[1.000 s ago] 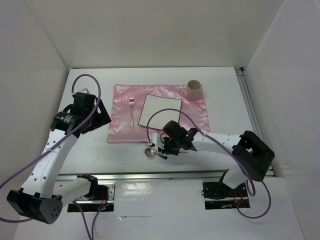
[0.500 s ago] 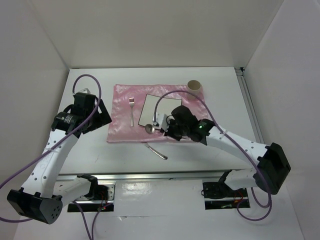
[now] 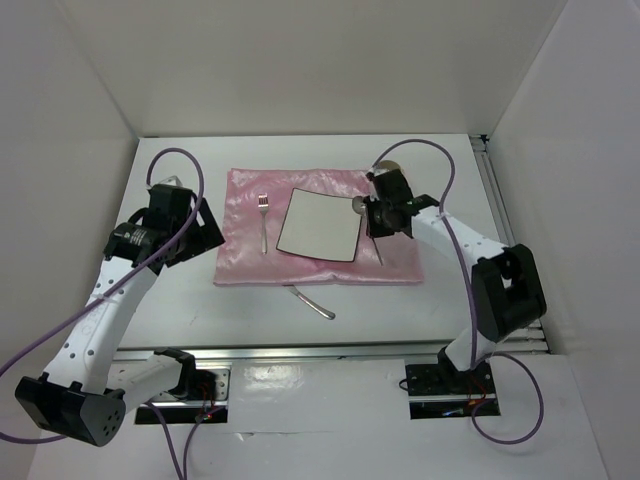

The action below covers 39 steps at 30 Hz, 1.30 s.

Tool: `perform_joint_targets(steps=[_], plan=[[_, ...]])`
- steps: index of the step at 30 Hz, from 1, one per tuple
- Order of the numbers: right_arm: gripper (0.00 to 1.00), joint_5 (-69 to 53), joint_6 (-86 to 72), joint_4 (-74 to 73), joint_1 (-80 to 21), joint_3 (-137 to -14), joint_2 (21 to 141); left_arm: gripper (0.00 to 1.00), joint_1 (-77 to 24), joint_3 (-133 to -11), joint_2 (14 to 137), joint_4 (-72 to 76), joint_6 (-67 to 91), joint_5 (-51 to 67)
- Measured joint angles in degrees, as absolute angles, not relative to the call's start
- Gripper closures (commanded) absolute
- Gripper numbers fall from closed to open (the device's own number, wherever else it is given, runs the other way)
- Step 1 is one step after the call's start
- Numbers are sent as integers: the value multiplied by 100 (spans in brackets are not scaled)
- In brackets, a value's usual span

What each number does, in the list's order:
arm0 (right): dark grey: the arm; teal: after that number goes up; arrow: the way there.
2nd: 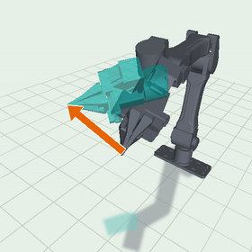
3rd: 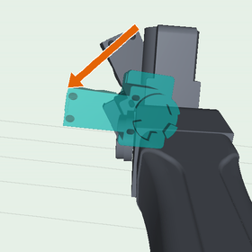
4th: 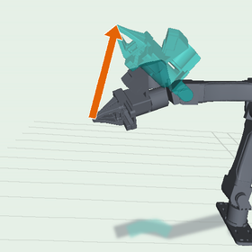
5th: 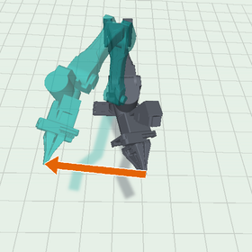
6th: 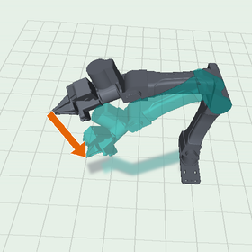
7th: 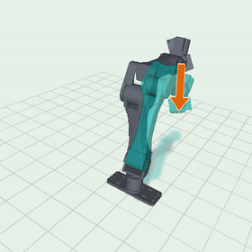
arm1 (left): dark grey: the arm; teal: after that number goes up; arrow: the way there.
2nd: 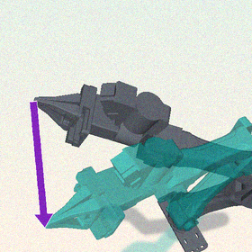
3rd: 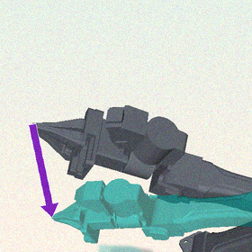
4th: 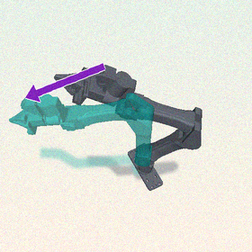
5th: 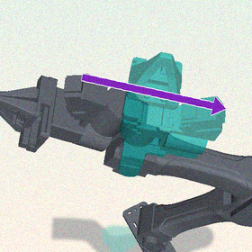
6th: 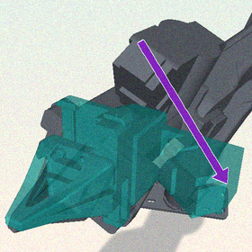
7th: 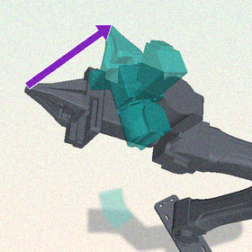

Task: Set the dinner table for one person

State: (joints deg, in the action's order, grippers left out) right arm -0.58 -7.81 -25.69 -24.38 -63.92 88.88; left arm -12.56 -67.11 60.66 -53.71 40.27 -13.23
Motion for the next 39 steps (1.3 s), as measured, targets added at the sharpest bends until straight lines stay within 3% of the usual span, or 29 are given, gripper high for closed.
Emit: perform_joint_targets(steps=[12,25,29,30,33,39], plan=[[100,574,-2877,-2923,-1730,-6860,9985,8,-1212,-6707,6066,-5356,3997,-1326],[98,893,-2982,-2849,-1780,-7100,10737,8,-1212,-6678,6064,-5352,3911,-1326],[81,1046,-2790,-2840,-1850,-7124,10739,8,-1212,-6672,6066,-5349,3911,-1323],[66,1083,-2733,-2838,-1879,-7126,10739,8,-1212,-6672,6066,-5349,3911,-1321],[44,1219,-2569,-2834,-2003,-7126,10739,8,-1212,-6672,6064,-5349,3911,-1321],[42,1511,-2390,-2884,-2257,-7275,10737,8,-1212,-6672,6064,-5349,3911,-1317]])
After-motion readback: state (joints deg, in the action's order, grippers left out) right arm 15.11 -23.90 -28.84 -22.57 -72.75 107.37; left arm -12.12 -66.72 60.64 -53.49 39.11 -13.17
